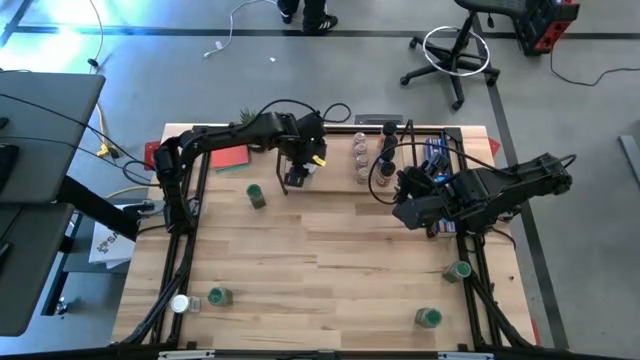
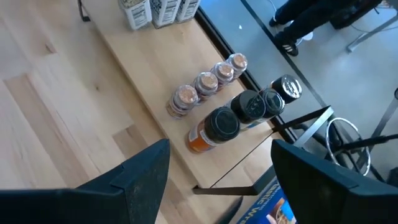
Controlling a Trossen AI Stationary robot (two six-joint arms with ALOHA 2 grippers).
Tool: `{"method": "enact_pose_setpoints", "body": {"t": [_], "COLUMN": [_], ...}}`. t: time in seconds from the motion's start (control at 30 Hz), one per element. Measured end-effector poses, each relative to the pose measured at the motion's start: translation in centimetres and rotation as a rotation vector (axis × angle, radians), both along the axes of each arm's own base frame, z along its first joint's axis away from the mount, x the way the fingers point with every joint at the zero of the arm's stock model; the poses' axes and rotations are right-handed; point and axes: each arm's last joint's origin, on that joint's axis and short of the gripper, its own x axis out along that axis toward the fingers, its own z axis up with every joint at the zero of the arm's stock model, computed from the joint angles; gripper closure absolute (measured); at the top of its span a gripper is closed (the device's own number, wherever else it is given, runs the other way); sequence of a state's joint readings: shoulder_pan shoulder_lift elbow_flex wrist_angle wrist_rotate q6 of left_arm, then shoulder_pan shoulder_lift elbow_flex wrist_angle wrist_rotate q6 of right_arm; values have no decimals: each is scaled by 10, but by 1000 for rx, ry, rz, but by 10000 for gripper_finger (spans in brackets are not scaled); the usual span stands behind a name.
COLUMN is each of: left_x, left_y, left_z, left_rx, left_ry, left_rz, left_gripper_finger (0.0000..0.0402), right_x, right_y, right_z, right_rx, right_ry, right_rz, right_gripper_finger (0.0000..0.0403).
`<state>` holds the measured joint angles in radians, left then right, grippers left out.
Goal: Shelf spices
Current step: Put the white seasoning bottle on the shelf, aligned with the other white seasoning bottle
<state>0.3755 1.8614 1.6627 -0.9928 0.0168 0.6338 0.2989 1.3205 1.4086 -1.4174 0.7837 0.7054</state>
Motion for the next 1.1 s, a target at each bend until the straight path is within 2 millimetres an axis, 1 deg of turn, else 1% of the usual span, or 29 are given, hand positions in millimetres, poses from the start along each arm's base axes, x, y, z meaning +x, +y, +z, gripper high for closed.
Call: {"method": "enact_pose_setpoints", "body": {"t": [0.37, 0.7, 0.87, 1.1], "left_x": [-2, -3, -3, 0], "left_y": [3, 6, 6, 8], "left_z": [0, 0, 1, 13], "left_rx": [19, 144, 164, 212], "left_ry": [11, 64, 72, 37], "left_rz": [-24, 33, 41, 96], "left_gripper_finger": [153, 142, 142, 142], "right_x": [0, 0, 0, 0], "right_y": [0, -1, -1, -1], "right_z": [0, 0, 0, 0], "right_rx": [-14, -19, -18, -18], "right_ry": [-13, -12, -12, -12], "right_rz": [-13, -12, -12, -12], "right_gripper_finger": [128, 128, 128, 128]}}
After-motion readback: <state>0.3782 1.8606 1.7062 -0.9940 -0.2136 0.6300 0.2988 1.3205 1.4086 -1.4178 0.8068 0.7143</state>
